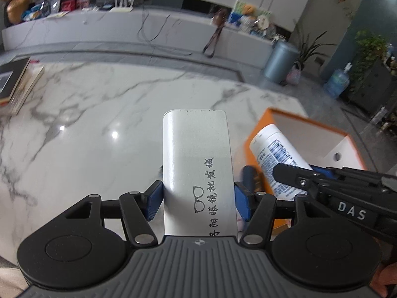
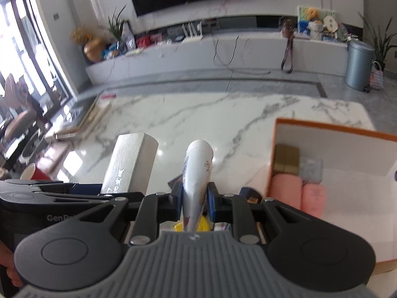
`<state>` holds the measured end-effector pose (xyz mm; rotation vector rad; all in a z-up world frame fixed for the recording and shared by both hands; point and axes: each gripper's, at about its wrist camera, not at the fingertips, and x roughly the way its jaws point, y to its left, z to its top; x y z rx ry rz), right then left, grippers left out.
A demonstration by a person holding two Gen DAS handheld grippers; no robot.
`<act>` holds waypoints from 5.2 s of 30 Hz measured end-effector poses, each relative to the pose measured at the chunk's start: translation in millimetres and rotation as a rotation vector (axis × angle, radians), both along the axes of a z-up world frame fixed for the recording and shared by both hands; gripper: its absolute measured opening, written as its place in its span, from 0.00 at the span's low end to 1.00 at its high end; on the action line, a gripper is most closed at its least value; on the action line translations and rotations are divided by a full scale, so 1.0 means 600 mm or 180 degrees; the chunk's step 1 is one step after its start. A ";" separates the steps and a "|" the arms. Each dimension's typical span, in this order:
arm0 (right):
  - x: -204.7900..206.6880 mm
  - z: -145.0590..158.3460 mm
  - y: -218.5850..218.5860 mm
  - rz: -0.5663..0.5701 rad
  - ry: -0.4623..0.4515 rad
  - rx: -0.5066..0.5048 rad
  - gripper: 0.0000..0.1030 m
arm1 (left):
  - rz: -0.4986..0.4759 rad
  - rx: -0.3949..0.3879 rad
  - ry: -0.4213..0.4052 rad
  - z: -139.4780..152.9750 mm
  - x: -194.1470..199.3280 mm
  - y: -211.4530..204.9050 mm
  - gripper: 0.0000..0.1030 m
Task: Organize rigid objects
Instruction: 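Carry the glasses case and white bottle over the orange box with both tools, then lower the glasses case into the box and open the left tool, then lower the white bottle upright into the box and open the right tool, then move both tools back to the remaining items on the table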
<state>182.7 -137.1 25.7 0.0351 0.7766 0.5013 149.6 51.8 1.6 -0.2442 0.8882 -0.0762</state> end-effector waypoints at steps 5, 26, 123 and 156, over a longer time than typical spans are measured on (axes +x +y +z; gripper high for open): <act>-0.012 0.030 -0.051 -0.0237 -0.0148 0.0083 0.19 | -0.0171 -0.0097 -0.0104 0.033 0.008 -0.042 0.67; 0.043 -0.014 -0.255 -0.0999 -0.0050 0.0100 0.18 | -0.0867 -0.0337 0.0143 0.002 0.139 -0.248 0.67; 0.251 -0.179 -0.294 -0.0856 0.1144 -0.0721 0.32 | -0.1161 0.0002 0.0450 -0.091 0.242 -0.313 0.63; 0.281 -0.188 -0.258 -0.0787 0.1095 -0.1281 0.37 | -0.1005 -0.0109 0.0309 -0.073 0.242 -0.277 0.63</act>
